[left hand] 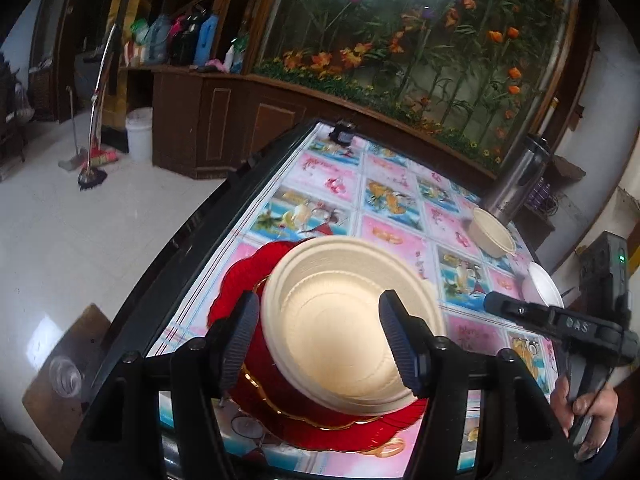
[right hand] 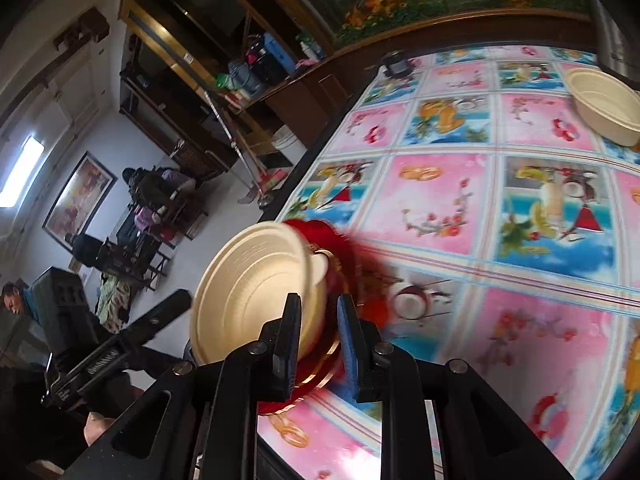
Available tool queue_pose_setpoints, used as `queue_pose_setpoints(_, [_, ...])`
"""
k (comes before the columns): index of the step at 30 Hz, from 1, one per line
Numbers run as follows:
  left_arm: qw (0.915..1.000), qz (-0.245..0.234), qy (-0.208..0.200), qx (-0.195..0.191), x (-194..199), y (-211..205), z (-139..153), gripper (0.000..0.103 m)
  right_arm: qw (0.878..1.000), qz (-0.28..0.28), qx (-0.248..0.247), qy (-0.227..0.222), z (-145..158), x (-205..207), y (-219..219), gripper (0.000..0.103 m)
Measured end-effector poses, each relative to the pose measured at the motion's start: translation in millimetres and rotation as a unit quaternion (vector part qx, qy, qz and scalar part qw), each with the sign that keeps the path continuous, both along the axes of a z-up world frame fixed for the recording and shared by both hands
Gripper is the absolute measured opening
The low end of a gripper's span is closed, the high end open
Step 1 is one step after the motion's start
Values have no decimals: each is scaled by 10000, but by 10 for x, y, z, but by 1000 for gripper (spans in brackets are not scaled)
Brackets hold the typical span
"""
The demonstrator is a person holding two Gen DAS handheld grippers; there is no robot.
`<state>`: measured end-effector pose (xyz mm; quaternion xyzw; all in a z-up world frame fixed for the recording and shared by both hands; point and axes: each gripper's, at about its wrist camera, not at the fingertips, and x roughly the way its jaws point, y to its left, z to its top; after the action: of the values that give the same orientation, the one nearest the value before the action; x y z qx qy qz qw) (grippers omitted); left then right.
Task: Organize plates and bowls
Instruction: 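Lower the beige plate onto the red plate stack and open the left gripper, then move the left gripper to the white foam plate and grasp its rim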
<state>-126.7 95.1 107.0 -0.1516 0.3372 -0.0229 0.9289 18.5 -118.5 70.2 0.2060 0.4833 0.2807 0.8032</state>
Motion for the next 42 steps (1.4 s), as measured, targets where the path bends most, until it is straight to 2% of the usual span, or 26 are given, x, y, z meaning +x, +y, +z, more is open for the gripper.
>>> queue_pose_setpoints(3, [9995,-296,-119,31,-13,-159,112,67,9986,-499,-120,-79,29,46,-470,21])
queue_pose_setpoints(5, [9983,-547,-178,113,-14,-319,186,68,9944,-1018,-267,-102,51,104,-919,22])
queue_pose_setpoints(7, [9959,-870,-173,169,3,-519,220,69,9882,-1465,-445,-97,74,155,-1301,28])
queue_pose_setpoints(9, [9931,-1148,-155,206,25,-714,220,70,9800,-1895,-595,-110,104,194,-1650,43])
queue_pose_setpoints(14, [9825,-1854,115,147,120,-1202,79,70,9493,-2726,-1561,-144,130,321,-2316,60])
queue_pose_setpoints(16, [9777,-2077,263,164,143,-1388,-14,70,9451,-2775,-1725,97,2,437,-2492,62])
queue_pose_setpoints(20, [9699,-2383,468,187,136,-1651,-159,70,9505,-2531,-1724,522,-247,573,-2537,62])
queue_pose_setpoints(24, [9668,-2474,607,189,164,-1757,-241,70,9653,-2099,-1438,586,-290,476,-2302,62])
queue_pose_setpoints(28, [9662,-2482,669,176,185,-1780,-272,70,9863,-1345,-744,607,-167,236,-1868,62])
queue_pose_setpoints(31, [9659,-2480,727,131,224,-1801,-306,70,9953,-763,250,533,-16,1,-1637,62])
queue_pose_setpoints(33, [9657,-2483,761,82,248,-1812,-325,70,9958,-870,209,206,139,-99,-1634,62])
queue_pose_setpoints(36, [9648,-2502,804,26,274,-1843,-350,70,9878,-1461,-295,-454,330,-236,-1833,62])
queue_pose_setpoints(38, [9652,-2485,814,21,299,-1866,-360,70,9824,-1715,-477,-573,317,-282,-1976,61])
queue_pose_setpoints(40, [9652,-2475,846,-61,337,-1897,-375,70,9776,-1933,-563,-613,271,-335,-2126,52])
queue_pose_setpoints(42, [9643,-2495,882,-124,363,-1954,-390,70,9712,-2150,-733,-723,221,-374,-2249,51])
